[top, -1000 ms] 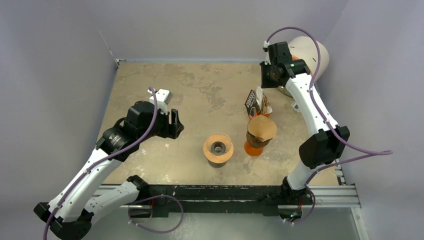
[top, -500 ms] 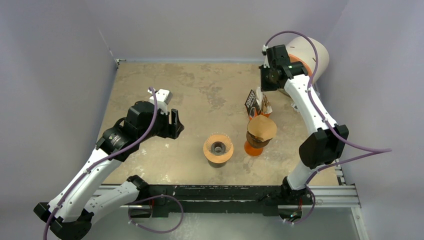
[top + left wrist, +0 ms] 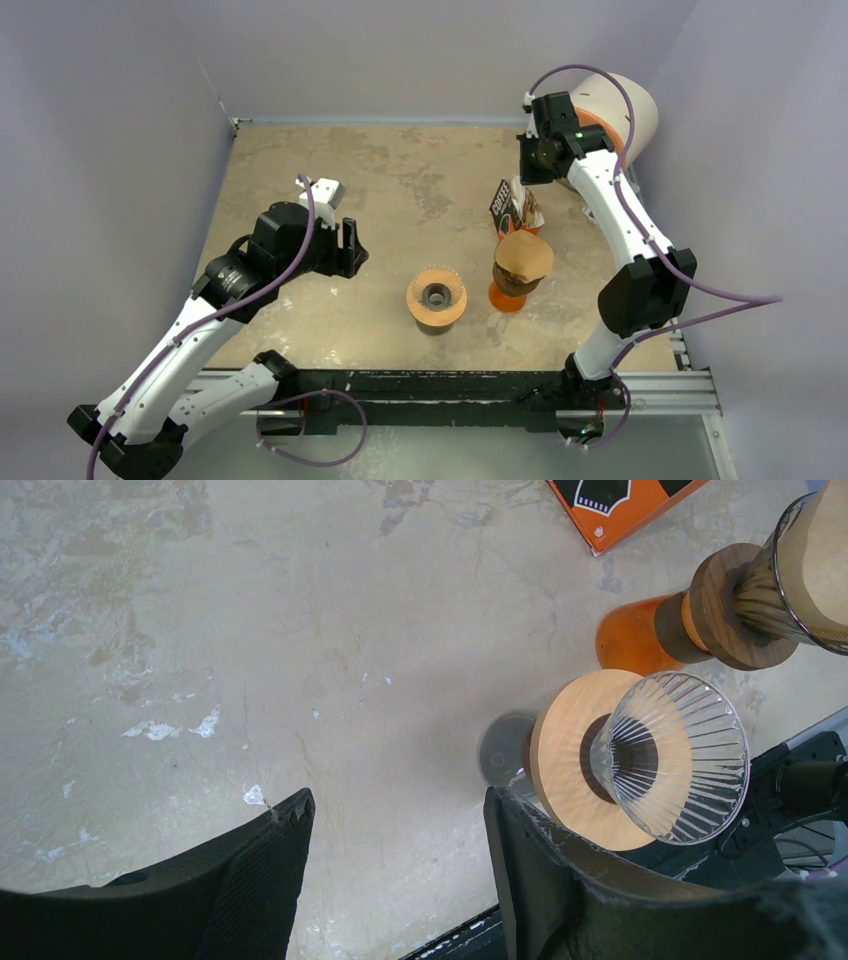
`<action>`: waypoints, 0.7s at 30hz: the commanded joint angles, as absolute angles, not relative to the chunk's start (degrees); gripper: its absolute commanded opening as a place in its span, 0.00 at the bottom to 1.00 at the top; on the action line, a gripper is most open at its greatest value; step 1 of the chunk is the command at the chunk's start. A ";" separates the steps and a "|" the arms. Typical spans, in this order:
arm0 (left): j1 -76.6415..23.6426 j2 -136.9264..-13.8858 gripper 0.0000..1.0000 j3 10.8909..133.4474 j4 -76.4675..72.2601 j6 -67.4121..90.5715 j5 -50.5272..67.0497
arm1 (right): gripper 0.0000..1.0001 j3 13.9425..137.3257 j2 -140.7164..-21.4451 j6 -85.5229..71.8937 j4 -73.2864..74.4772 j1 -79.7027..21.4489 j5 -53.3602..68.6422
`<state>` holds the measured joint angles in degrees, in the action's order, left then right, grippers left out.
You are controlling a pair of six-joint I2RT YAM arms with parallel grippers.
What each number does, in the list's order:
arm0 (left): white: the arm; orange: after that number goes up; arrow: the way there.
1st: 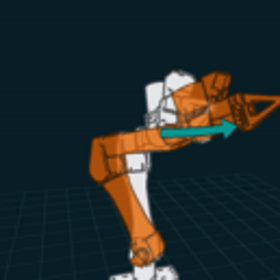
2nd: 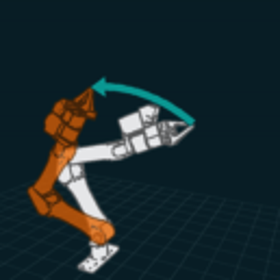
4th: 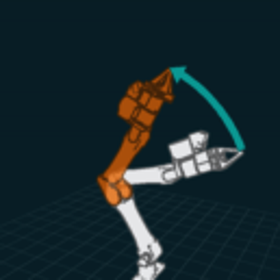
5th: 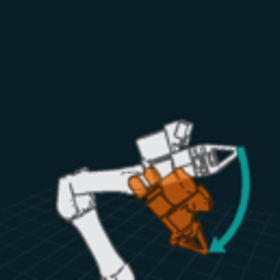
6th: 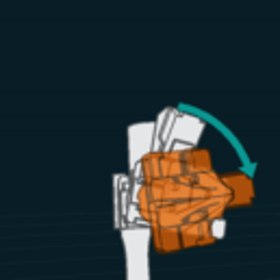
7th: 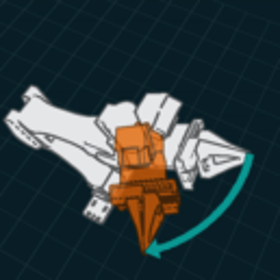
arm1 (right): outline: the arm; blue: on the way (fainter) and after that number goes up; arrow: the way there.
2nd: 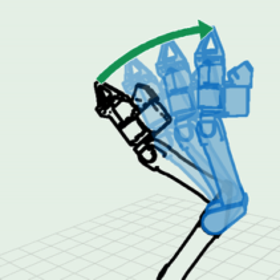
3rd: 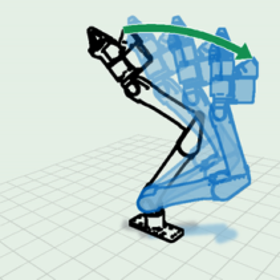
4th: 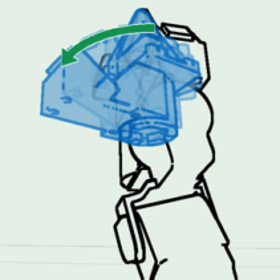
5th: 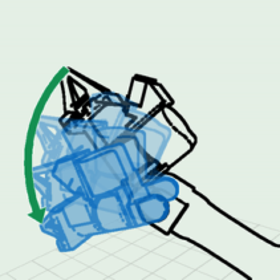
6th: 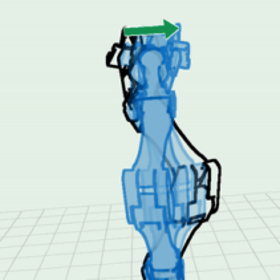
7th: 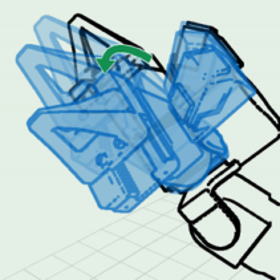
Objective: Place the coffee filter in the dripper
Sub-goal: Pick up the coffee filter from the coffee filter holder.
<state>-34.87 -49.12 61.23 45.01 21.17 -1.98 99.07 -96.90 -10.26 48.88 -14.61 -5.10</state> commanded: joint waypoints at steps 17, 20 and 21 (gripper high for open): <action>-34.55 -48.87 0.62 61.26 43.24 19.65 -1.51 | 0.00 106.16 -92.67 -11.02 50.00 -14.86 -4.28; -34.57 -48.84 0.62 61.26 43.24 19.61 -1.49 | 0.06 105.64 -93.09 -11.53 49.63 -14.94 -3.21; -34.58 -48.79 0.62 61.26 43.29 19.64 -1.49 | 0.16 105.42 -93.28 -11.70 49.45 -14.95 -3.24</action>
<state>-34.87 -49.12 61.23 45.01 21.15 -1.89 104.33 -93.86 -10.66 49.36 -14.61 -4.69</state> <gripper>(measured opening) 0.619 0.045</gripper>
